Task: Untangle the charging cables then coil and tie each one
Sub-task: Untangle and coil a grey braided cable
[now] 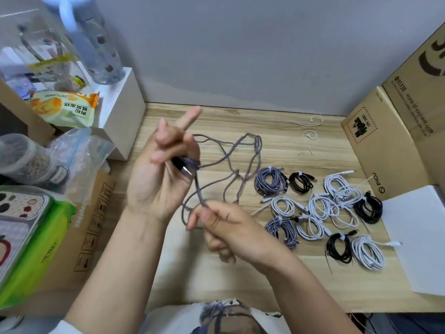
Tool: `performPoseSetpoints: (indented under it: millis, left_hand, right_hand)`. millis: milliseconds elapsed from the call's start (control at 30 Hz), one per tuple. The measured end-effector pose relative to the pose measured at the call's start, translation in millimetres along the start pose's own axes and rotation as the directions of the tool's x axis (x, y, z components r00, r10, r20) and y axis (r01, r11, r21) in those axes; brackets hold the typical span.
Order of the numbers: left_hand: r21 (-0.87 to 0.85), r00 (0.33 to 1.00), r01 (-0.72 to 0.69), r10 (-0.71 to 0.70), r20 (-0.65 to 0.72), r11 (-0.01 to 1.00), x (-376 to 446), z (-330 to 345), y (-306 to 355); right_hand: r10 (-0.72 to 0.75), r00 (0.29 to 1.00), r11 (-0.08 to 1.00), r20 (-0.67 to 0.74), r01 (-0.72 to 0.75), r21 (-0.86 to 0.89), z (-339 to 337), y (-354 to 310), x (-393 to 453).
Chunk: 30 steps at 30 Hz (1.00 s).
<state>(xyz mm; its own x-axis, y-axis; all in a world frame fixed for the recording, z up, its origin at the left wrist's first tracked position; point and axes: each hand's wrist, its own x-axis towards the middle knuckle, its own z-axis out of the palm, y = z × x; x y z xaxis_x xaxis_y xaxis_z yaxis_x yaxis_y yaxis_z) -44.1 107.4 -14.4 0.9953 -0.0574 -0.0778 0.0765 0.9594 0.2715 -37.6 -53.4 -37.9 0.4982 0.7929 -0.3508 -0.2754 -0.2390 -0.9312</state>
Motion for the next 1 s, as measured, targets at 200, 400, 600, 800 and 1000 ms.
performPoseSetpoints:
  millis: [200,400,600,800,1000]
  left_hand:
    - [0.606,0.961,-0.124,0.248,-0.124,0.786,13.3,-16.1,-24.9]
    - [0.768,0.985,0.123,0.019,-0.174,0.629,12.3,-17.5,-25.7]
    - [0.930,0.973,0.216,-0.141,-0.181,0.298,4.4,-21.8,-23.1]
    - [0.972,0.951,0.104,-0.308,-0.035,0.210,-1.4,-20.3,-25.3]
    - [0.795,0.820,0.264,-0.561,0.113,0.546,-7.2,-17.6,-31.2]
  right_hand:
    - [-0.042,0.995,0.905,-0.089,0.000,-0.425,-0.9,2.5,-0.4]
    - [-0.209,0.950,0.761,-0.230,0.010,-0.649,-9.4,-3.9,-10.8]
    - [-0.268,0.889,0.808,-0.371,-0.002,-0.590,-14.7,-17.5,-18.7]
    - [-0.456,0.784,0.790,-0.420,0.140,-0.597,-25.6,-23.3,-17.0]
    - [-0.460,0.769,0.887,-0.444,0.373,-0.272,-32.5,-27.1,-7.8]
